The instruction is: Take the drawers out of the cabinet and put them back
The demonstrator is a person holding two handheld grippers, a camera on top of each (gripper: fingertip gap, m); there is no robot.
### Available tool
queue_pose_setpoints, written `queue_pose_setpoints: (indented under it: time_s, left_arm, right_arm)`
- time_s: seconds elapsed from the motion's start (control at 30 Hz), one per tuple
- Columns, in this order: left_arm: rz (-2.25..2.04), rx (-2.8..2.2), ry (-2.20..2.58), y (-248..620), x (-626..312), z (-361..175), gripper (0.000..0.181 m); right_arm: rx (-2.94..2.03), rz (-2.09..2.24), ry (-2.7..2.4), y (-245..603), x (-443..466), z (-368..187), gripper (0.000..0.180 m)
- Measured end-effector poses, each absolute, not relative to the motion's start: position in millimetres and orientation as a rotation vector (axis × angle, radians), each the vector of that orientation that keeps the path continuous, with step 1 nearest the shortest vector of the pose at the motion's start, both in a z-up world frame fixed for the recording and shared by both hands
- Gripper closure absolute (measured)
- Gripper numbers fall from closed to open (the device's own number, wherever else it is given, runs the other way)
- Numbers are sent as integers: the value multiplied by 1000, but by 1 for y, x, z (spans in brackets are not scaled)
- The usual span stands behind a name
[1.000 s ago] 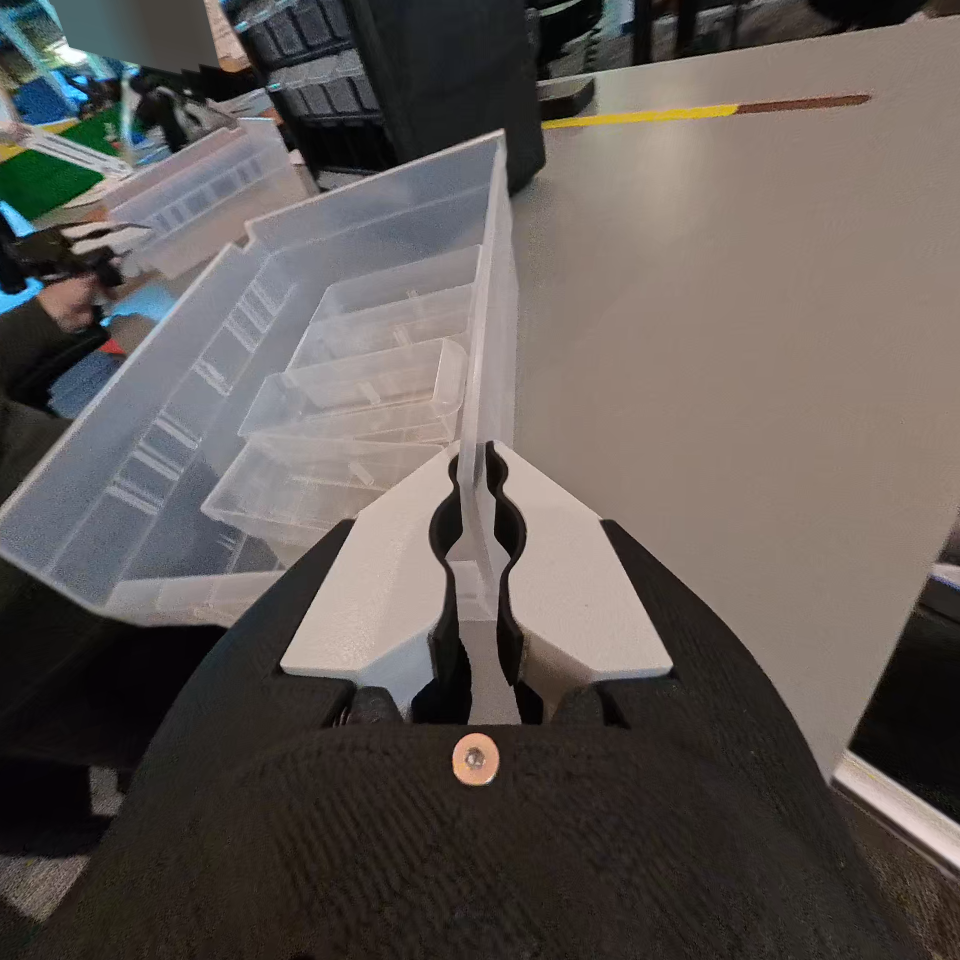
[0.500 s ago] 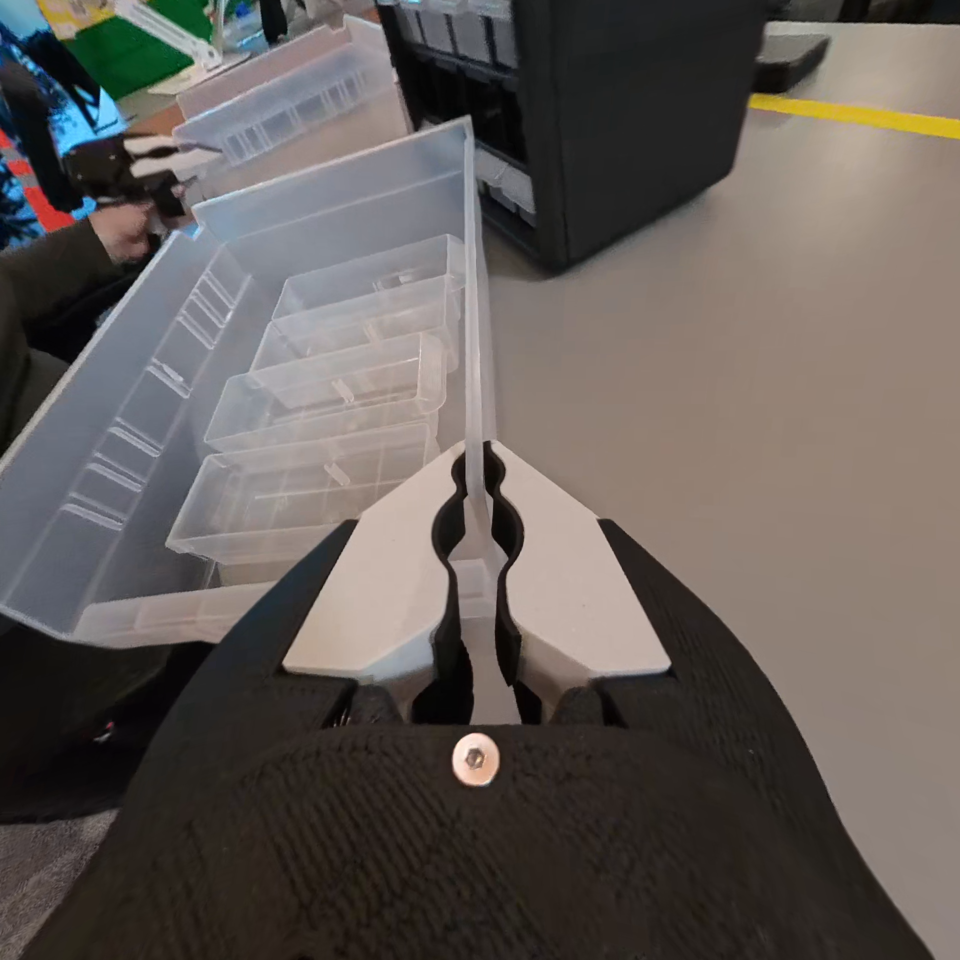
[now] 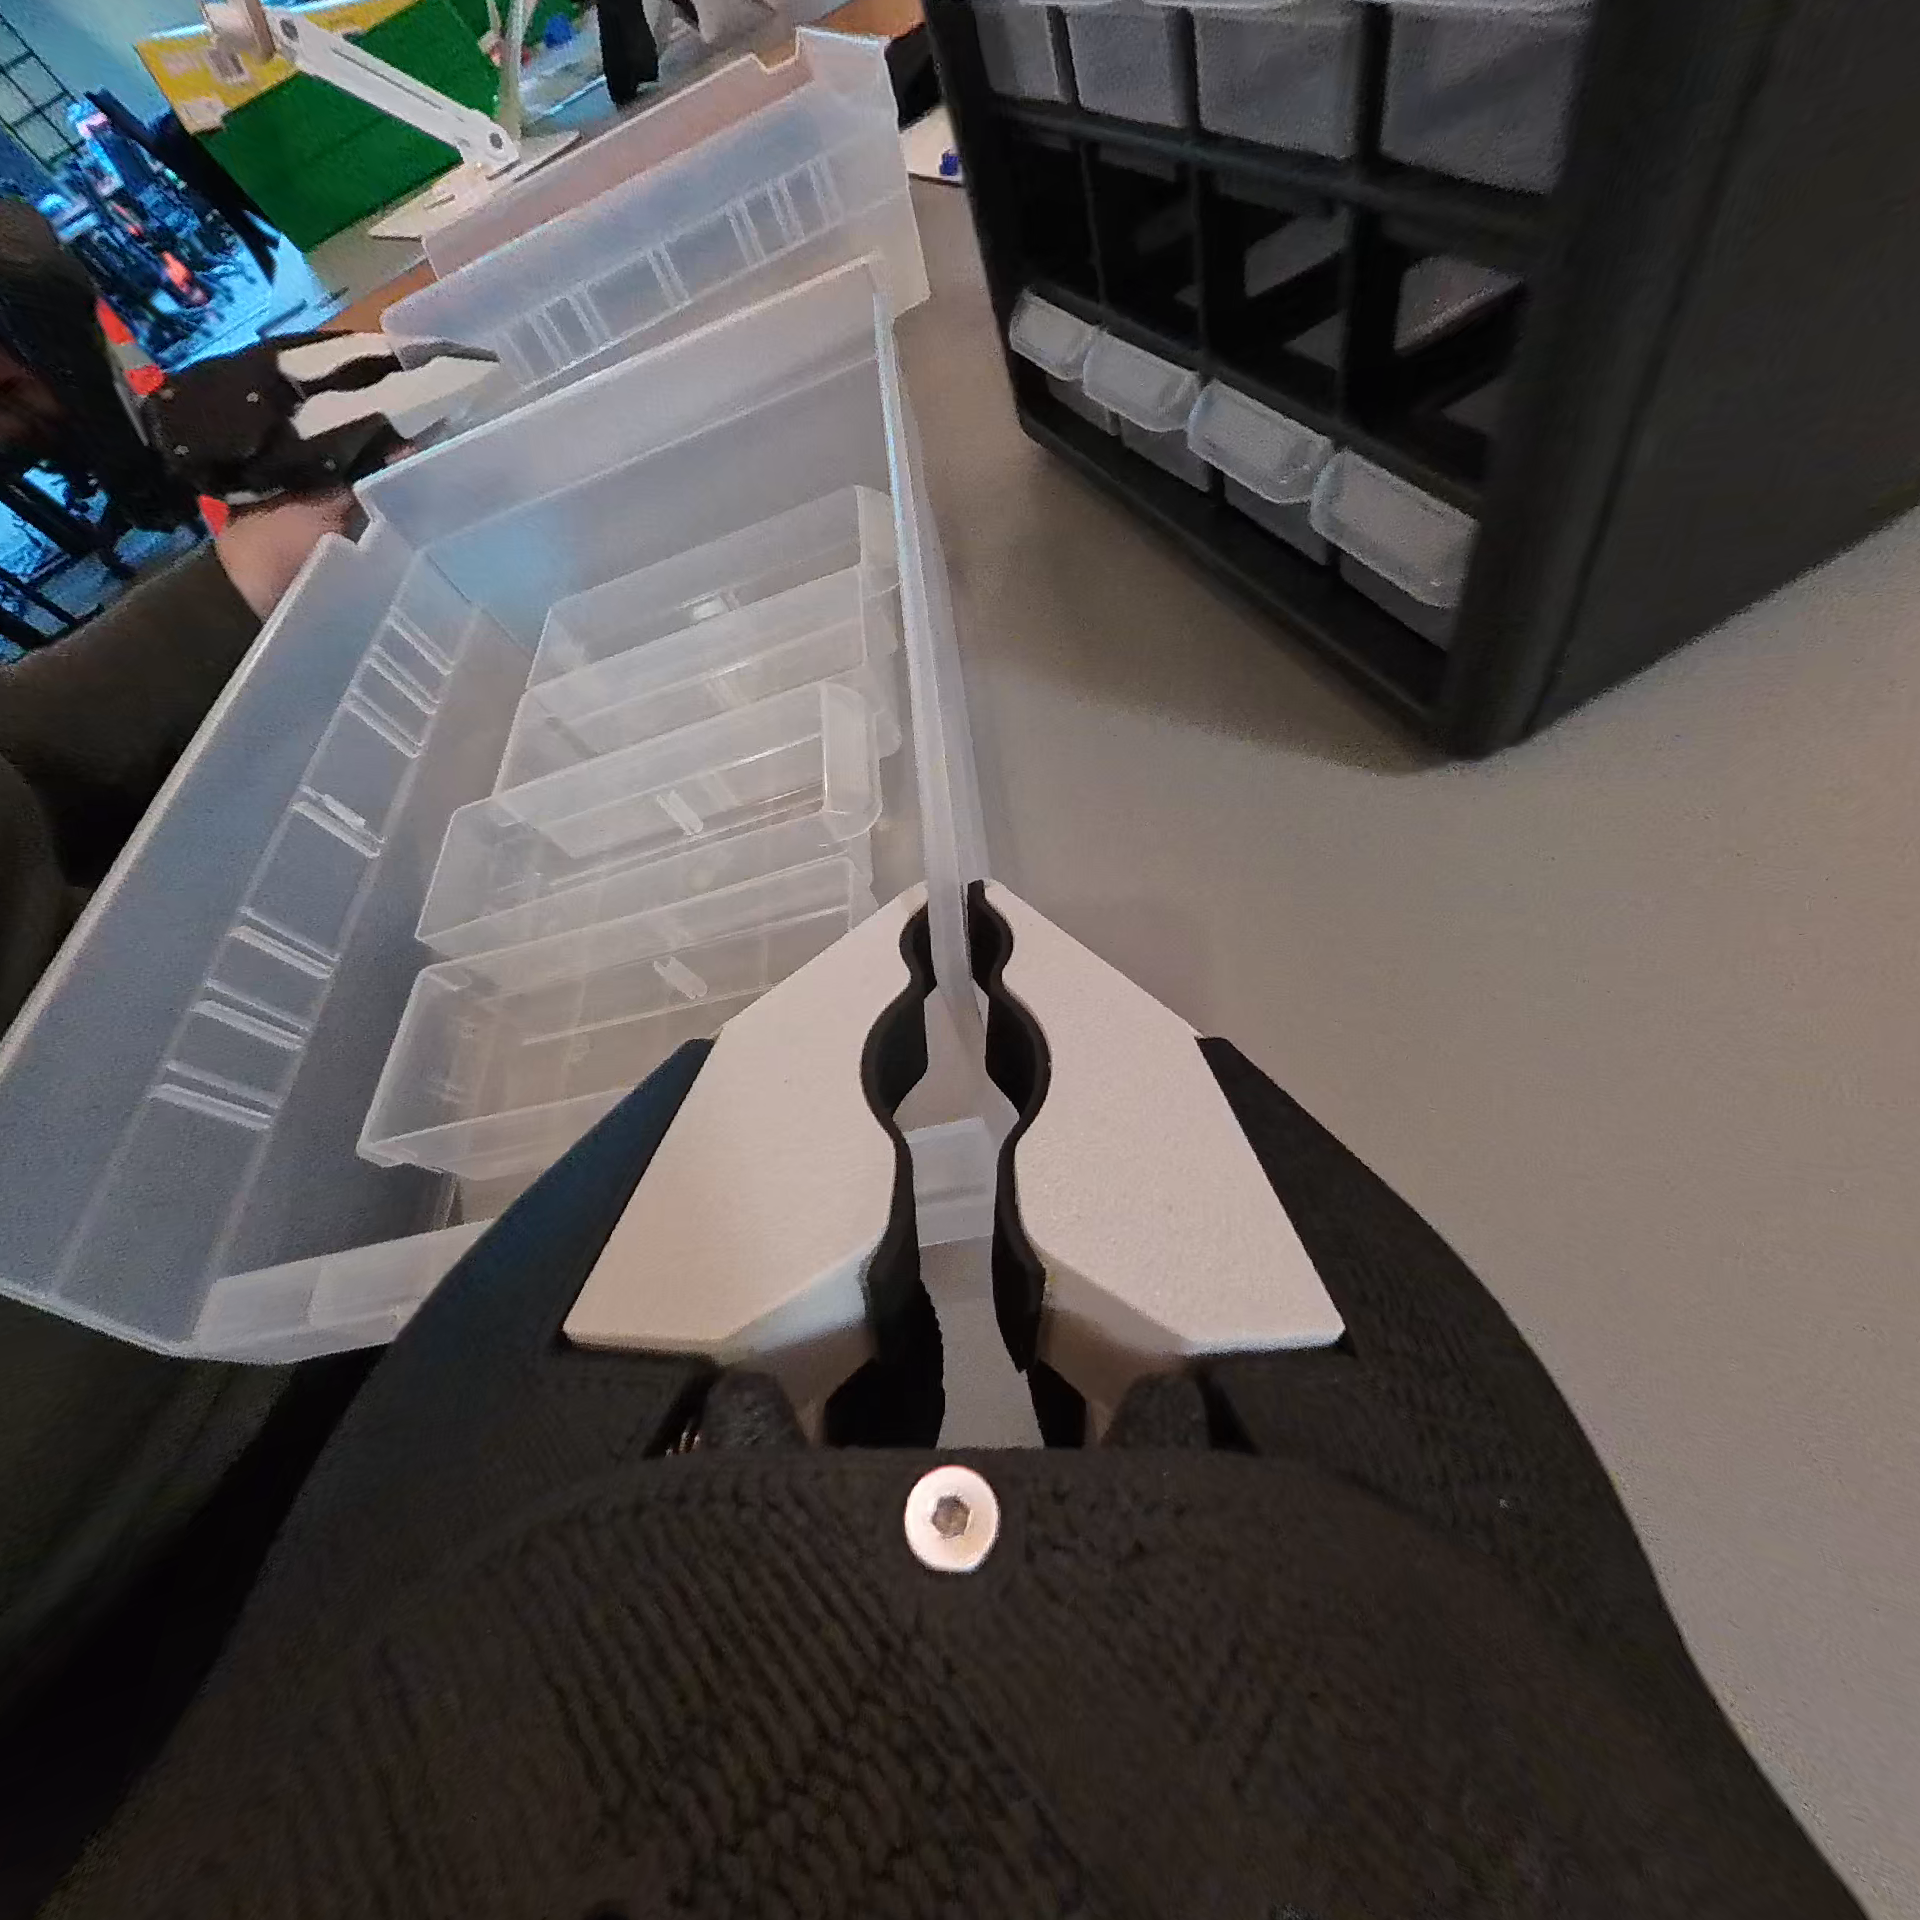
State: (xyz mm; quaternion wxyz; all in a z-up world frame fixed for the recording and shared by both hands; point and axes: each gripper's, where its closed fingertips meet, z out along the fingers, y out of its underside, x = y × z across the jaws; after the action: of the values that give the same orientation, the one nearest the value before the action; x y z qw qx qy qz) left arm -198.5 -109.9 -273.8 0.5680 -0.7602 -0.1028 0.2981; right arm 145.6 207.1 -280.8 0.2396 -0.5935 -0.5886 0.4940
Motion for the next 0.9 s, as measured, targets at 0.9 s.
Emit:
queue_pose_setpoints:
  time_s: [0.9]
  left_arm:
    - [1001, -1547, -260, -174, -220, -202, 174]
  right_arm:
    - [-1606, 1284, -1051, 83, -37, -269, 151]
